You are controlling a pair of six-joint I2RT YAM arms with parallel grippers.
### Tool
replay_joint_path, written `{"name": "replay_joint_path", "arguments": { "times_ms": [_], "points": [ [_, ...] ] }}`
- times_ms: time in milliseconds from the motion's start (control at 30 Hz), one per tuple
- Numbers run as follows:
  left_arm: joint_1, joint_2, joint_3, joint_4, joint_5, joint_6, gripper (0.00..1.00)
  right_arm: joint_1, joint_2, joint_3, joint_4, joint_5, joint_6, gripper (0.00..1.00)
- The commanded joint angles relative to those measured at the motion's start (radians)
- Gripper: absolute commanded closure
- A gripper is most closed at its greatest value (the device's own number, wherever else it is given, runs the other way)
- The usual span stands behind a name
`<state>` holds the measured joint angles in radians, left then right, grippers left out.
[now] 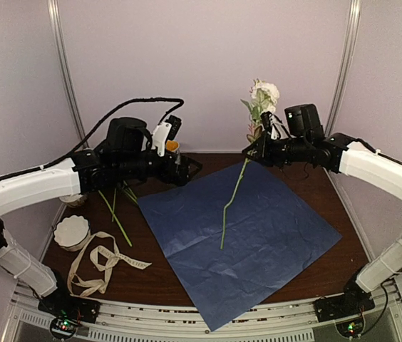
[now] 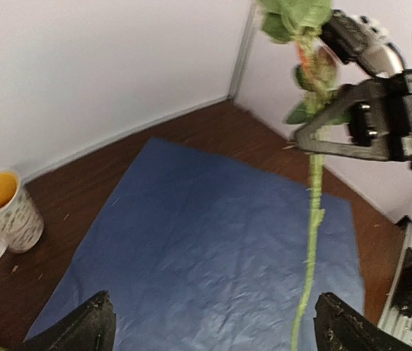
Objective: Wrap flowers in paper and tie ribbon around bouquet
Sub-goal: Place the fake flower on the flattened wrapping paper, then pick up the fake flower from the corner of the board.
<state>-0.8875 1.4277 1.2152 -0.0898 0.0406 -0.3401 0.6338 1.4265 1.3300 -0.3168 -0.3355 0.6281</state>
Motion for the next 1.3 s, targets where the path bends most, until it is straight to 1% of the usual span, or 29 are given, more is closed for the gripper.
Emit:
{"name": "replay_joint_path", "arguments": {
  "times_ms": [0, 33, 100, 167, 200, 267, 300, 367, 400, 467, 567, 667, 800, 933, 1033, 1100, 1167, 1267],
  "points": [
    [0.152, 0.110, 0.037, -0.339, -0.117, -0.084, 0.02, -0.101, 0.150, -0.051, -0.123, -0.210, 0.020, 1.00],
    [0.185, 0.131, 0.033, -0.364, -0.117, -0.099, 0.02, -0.123, 0.191, -0.055, -0.107, -0.226, 0.026, 1.00],
    [0.251, 0.154, -0.004, -0.392, -0.153, -0.125, 0.02, -0.155, 0.279, -0.016, -0.128, -0.207, 0.016, 1.00],
    [0.290, 0.151, -0.052, -0.386, -0.195, -0.137, 0.02, -0.179, 0.366, 0.038, -0.173, -0.114, 0.009, 1.00],
    [0.305, 0.144, -0.075, -0.375, -0.210, -0.138, 0.02, -0.190, 0.408, 0.056, -0.181, -0.074, 0.008, 0.96],
    [0.341, 0.137, -0.113, -0.354, -0.216, -0.139, 0.03, -0.208, 0.489, 0.093, -0.198, -0.024, 0.002, 0.82],
    [0.362, 0.139, -0.124, -0.354, -0.217, -0.139, 0.03, -0.213, 0.525, 0.119, -0.215, -0.003, -0.009, 0.77],
    [0.408, 0.145, -0.134, -0.363, -0.225, -0.137, 0.06, -0.213, 0.592, 0.175, -0.284, 0.065, -0.041, 0.63],
    [0.433, 0.149, -0.139, -0.368, -0.231, -0.138, 0.08, -0.213, 0.611, 0.196, -0.328, 0.096, -0.055, 0.58],
    [0.485, 0.155, -0.148, -0.367, -0.246, -0.145, 0.15, -0.210, 0.616, 0.204, -0.364, 0.164, -0.073, 0.53],
    [0.560, 0.172, -0.149, -0.366, -0.283, -0.160, 0.22, -0.198, 0.557, 0.165, -0.370, 0.238, -0.082, 0.51],
    [0.631, 0.201, -0.153, -0.349, -0.282, -0.173, 0.29, -0.168, 0.476, 0.125, -0.384, 0.302, -0.097, 0.50],
    [0.689, 0.272, -0.122, -0.326, -0.261, -0.171, 0.44, -0.120, 0.379, 0.078, -0.395, 0.329, -0.118, 0.49],
    [0.725, 0.367, -0.080, -0.296, -0.131, -0.144, 0.45, -0.080, 0.322, 0.047, -0.392, 0.330, -0.120, 0.48],
    [0.726, 0.424, -0.055, -0.292, -0.108, -0.130, 0.46, -0.065, 0.299, 0.032, -0.392, 0.326, -0.119, 0.48],
    [0.726, 0.456, -0.039, -0.302, -0.096, -0.124, 0.50, -0.060, 0.291, 0.025, -0.395, 0.326, -0.119, 0.48],
    [0.727, 0.468, -0.039, -0.296, -0.057, -0.122, 0.54, -0.056, 0.284, 0.014, -0.396, 0.327, -0.117, 0.48],
    [0.727, 0.463, -0.057, -0.278, -0.044, -0.126, 0.54, -0.051, 0.278, 0.000, -0.395, 0.328, -0.115, 0.48]
  ]
}}
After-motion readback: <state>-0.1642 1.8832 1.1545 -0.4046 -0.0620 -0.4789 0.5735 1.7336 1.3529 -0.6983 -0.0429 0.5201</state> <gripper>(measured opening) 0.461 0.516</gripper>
